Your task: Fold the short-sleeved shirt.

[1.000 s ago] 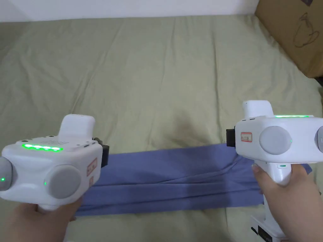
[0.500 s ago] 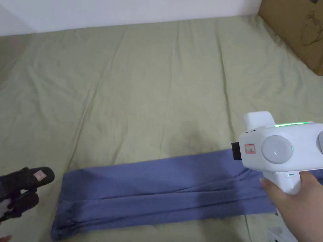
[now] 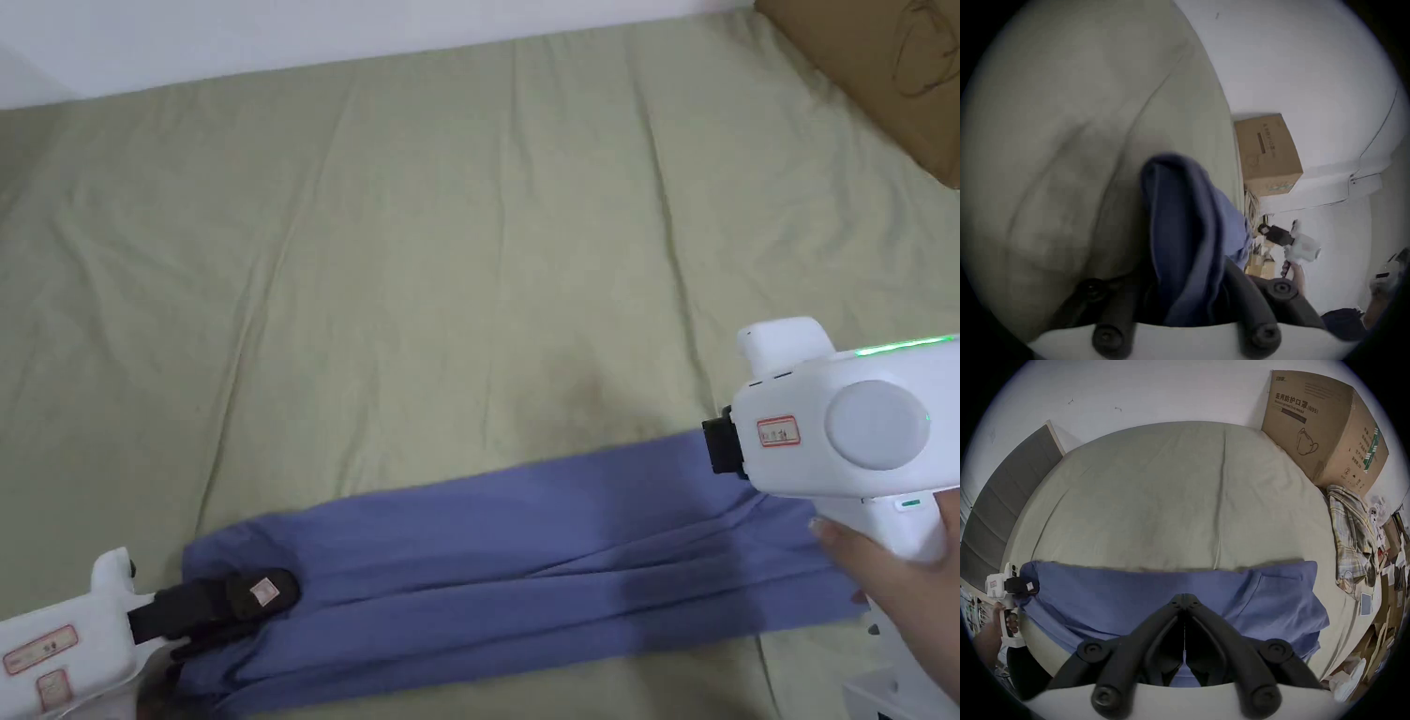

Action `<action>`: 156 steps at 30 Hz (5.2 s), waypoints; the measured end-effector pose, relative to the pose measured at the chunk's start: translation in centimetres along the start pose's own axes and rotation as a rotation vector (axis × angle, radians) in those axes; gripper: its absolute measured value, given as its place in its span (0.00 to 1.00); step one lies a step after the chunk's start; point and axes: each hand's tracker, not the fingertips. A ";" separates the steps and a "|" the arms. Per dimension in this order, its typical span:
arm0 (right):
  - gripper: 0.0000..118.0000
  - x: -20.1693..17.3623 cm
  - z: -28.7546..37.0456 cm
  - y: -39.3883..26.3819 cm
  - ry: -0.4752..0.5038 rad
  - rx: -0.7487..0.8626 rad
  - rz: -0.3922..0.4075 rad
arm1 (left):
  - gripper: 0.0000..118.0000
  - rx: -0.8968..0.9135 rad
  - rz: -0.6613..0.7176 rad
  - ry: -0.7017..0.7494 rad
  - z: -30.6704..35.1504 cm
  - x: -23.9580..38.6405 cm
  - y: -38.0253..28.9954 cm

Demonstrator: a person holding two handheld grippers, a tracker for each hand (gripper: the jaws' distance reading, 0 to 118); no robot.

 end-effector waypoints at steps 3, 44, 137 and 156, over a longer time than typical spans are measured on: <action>0.01 0.5 0.2 0.0 0.000 -0.010 0.006 | 0.03 0.000 -0.181 0.197 1.7 3.5 -0.6; 0.01 5.1 2.7 -2.5 0.077 0.029 -0.085 | 0.01 -0.325 -0.366 0.283 -18.1 14.4 -8.7; 0.01 7.7 2.4 -2.1 0.230 0.067 -0.133 | 0.02 -0.264 -0.409 0.045 -13.5 20.8 -6.8; 0.01 4.6 -8.9 -2.7 0.655 -0.284 -0.288 | 0.59 -0.081 -0.052 -0.034 -5.8 7.5 -2.4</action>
